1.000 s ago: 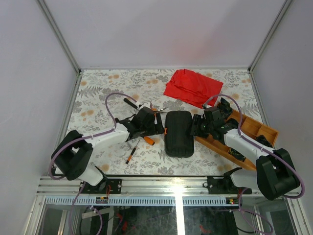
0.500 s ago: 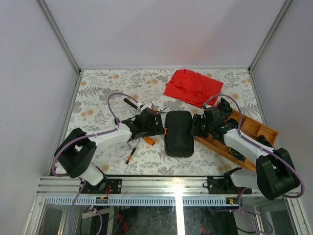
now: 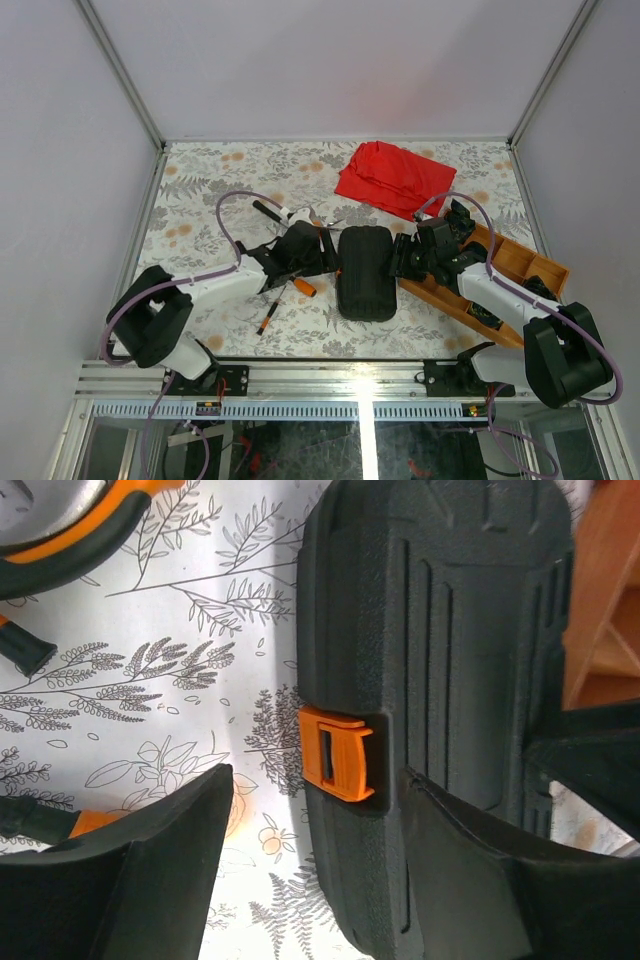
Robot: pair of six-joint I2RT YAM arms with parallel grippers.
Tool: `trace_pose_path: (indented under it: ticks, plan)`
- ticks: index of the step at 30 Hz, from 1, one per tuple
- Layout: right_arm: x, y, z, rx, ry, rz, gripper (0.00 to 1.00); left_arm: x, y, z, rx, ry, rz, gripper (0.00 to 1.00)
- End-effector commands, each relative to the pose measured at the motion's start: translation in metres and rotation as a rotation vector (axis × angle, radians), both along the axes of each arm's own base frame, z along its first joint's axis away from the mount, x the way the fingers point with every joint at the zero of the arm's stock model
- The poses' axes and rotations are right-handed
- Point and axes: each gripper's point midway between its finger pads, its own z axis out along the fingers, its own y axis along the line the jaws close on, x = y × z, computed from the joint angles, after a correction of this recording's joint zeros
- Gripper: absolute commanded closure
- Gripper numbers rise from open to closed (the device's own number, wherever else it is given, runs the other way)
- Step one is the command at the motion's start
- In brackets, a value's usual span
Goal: Sort the tools into containers
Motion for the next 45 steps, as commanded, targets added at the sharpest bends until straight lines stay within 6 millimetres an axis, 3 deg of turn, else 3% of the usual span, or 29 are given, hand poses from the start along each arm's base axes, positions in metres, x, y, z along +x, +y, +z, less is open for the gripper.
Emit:
trace_pose_path:
  ticks: [1, 13, 23, 39, 41, 45]
  plan:
    - [-0.008, -0.017, -0.023, -0.097, 0.05, -0.014, 0.47, 0.002, -0.011, -0.01, -0.012, 0.006, -0.009, 0.38]
    - [-0.008, -0.018, -0.024, -0.105, 0.054, -0.017, 0.47, -0.002, -0.001, -0.027, 0.049, 0.03, 0.004, 0.7]
    - [-0.008, -0.022, -0.026, -0.127, 0.056, -0.024, 0.48, 0.004, 0.017, -0.024, 0.137, 0.0, 0.051, 1.0]
    - [-0.009, -0.024, -0.027, -0.137, 0.058, -0.027, 0.48, 0.002, 0.032, -0.02, 0.145, -0.023, 0.1, 1.0]
    - [-0.009, -0.024, -0.027, -0.136, 0.056, -0.026, 0.48, 0.003, 0.035, -0.016, 0.134, -0.031, 0.114, 0.95]
    - [-0.008, -0.025, -0.026, -0.137, 0.051, -0.027, 0.47, 0.003, 0.032, -0.007, 0.081, -0.054, 0.104, 0.75]
